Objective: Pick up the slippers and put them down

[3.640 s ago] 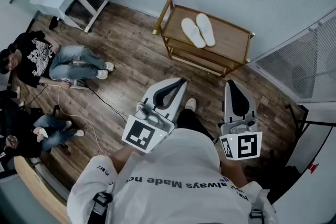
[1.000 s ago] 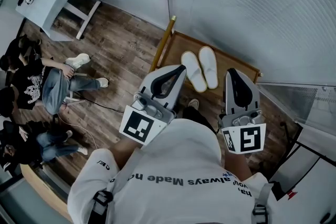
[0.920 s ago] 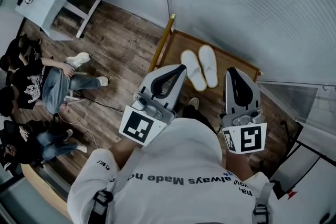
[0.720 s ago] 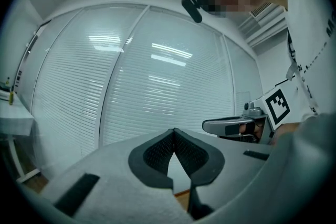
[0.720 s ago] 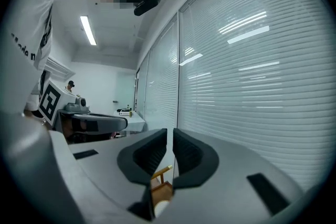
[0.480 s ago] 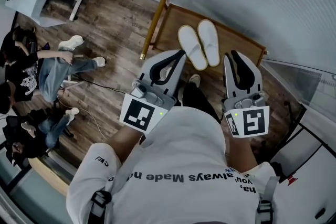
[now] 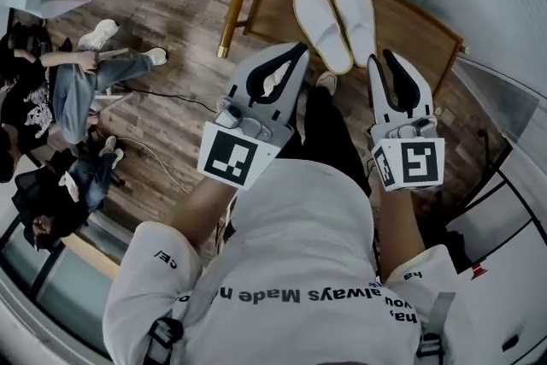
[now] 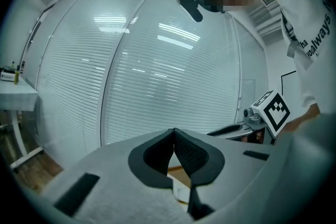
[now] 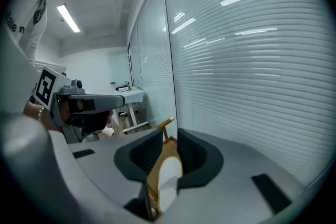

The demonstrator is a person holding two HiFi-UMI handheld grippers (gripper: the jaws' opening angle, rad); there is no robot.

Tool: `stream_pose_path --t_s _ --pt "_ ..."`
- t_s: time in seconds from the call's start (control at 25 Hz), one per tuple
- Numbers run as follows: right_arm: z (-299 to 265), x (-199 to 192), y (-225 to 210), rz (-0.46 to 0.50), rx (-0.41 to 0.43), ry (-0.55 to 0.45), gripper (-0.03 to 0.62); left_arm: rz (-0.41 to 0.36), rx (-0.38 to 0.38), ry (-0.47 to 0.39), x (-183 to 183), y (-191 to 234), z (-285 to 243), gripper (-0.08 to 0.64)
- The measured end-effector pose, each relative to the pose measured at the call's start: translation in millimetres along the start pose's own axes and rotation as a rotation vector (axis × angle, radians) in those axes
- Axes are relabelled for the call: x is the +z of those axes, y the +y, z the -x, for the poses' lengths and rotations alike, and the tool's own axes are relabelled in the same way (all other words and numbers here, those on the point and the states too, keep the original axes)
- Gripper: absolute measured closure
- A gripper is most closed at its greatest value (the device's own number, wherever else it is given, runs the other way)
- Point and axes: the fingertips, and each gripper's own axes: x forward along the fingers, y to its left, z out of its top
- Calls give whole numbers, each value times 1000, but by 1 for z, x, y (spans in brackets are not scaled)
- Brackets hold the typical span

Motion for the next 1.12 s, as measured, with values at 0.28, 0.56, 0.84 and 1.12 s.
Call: stream_pose_path --t_s 0.28,0.56,0.84,1.12 --pt "-36 -68 -13 -45 -12 86 514 20 6 72 -70 16 -17 549" --pt "-76 -140 -25 -86 -6 173 482 0 23 148 -134 31 -37 549" --pt "-107 -196 -33 -117 -19 253 428 23 26 179 -178 43 -51 549" --pt "-135 -241 -41 -131 -24 320 394 20 18 190 -220 50 -71 549"
